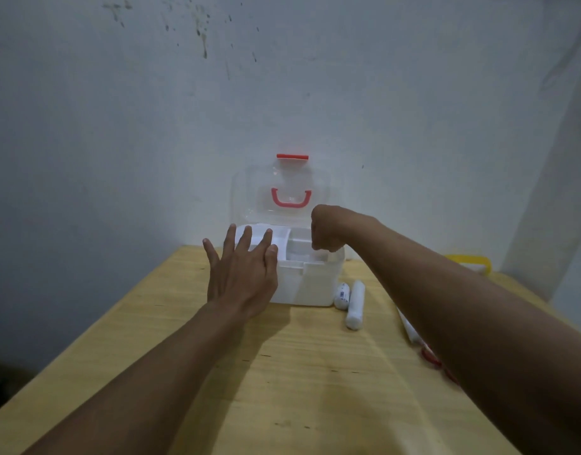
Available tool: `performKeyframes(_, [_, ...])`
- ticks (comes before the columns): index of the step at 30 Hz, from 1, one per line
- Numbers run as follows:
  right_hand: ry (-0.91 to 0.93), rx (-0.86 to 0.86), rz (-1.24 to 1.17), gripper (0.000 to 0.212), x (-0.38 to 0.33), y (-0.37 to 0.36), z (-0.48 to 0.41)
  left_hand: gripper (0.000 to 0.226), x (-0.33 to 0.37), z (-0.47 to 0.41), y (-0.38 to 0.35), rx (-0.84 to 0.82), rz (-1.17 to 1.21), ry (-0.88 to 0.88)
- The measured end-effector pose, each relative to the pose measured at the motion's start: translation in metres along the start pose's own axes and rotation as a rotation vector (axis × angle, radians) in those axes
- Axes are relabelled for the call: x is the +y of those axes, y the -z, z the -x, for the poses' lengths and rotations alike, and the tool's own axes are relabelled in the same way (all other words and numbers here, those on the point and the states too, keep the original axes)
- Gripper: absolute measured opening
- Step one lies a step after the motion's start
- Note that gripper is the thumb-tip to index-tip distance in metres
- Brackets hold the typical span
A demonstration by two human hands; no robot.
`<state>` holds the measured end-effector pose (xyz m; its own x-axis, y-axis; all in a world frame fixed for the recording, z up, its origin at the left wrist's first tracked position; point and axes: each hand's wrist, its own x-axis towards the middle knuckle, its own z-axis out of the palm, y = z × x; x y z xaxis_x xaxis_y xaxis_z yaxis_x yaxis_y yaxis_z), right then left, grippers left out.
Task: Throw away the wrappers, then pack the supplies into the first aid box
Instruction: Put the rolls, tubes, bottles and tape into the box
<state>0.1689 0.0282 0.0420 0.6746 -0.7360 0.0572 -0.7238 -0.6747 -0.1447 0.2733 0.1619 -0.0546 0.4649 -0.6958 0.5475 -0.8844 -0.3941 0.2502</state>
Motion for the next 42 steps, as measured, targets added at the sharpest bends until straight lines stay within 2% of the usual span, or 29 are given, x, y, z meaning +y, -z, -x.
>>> performKeyframes(3, [-0.052,-0.101,-0.001,0.020,-0.005,-0.006,0.002,0.056,0.000,0.001,-0.002,-0.005,0.007,0.008])
performKeyframes(8, [-0.099,-0.093,-0.042,0.020,-0.007,-0.010,-0.003,0.060,0.002,-0.001,0.000,-0.008,0.024,0.002])
performKeyframes(12, [-0.145,-0.114,-0.196,0.014,-0.012,-0.013,-0.006,0.055,-0.001,0.000,-0.001,-0.012,0.025,0.012])
performKeyframes(15, [-0.177,-0.091,-0.320,0.004,-0.011,-0.017,-0.007,0.060,-0.001,0.000,-0.002,-0.008,0.025,0.018])
performKeyframes(19, [-0.222,-0.115,-0.538,0.020,-0.012,-0.019,-0.008,0.058,-0.001,0.001,-0.004,-0.013,0.022,0.020])
performKeyframes(24, [-0.219,-0.133,-0.657,0.015,-0.016,-0.011,-0.007,0.063,-0.004,-0.004,-0.002,-0.037,0.013,0.023])
performKeyframes(28, [-0.175,-0.065,-0.669,0.016,-0.011,0.000,0.001,0.059,-0.003,-0.003,0.004,-0.059,-0.012,0.026])
performKeyframes(32, [-0.125,0.012,-0.634,0.014,0.000,0.017,0.013,0.060,0.007,-0.007,0.008,0.009,-0.058,-0.048])
performKeyframes(36, [-0.088,0.058,-0.543,0.035,0.013,0.034,0.033,0.060,0.026,-0.004,0.009,0.025,-0.059,-0.082])
performKeyframes(42, [-0.084,0.079,-0.358,0.039,0.041,0.045,0.067,0.060,0.039,0.008,0.001,-0.114,-0.147,-0.048])
